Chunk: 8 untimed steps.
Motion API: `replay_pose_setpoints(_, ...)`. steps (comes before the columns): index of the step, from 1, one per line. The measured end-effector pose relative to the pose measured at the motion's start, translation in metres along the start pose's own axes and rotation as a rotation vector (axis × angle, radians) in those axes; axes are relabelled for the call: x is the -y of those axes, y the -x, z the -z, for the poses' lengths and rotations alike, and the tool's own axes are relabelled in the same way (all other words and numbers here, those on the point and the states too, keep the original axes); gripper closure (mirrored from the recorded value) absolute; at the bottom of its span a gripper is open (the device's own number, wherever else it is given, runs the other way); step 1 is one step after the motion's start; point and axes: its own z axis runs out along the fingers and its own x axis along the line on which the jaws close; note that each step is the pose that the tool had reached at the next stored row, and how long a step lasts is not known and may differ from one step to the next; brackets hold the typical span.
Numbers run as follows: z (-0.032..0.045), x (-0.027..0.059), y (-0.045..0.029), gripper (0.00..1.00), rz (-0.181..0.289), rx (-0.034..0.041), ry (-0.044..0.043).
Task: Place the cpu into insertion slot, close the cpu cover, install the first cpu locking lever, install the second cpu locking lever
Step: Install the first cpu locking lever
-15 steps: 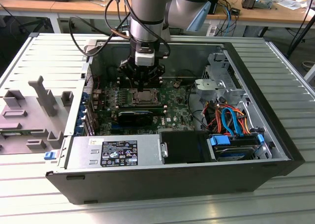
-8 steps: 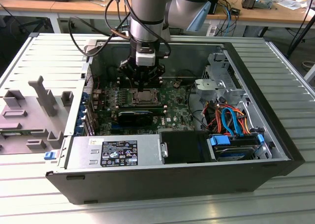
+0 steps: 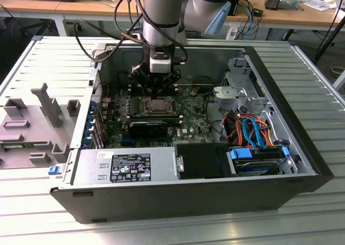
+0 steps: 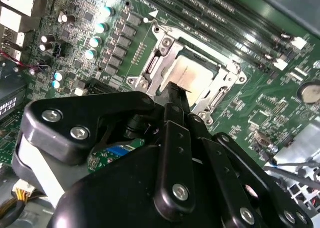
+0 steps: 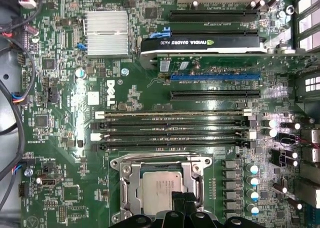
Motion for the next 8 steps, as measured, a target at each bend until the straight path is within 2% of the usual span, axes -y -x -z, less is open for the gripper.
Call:
replay_pose_setpoints(4, 0.0, 0.0, 0.0, 0.89, 0.038, 0.0006, -0.0068)
replay_pose_setpoints(8, 0.0, 0.0, -0.0001, 0.89, 0.075, 0.0011, -0.0221)
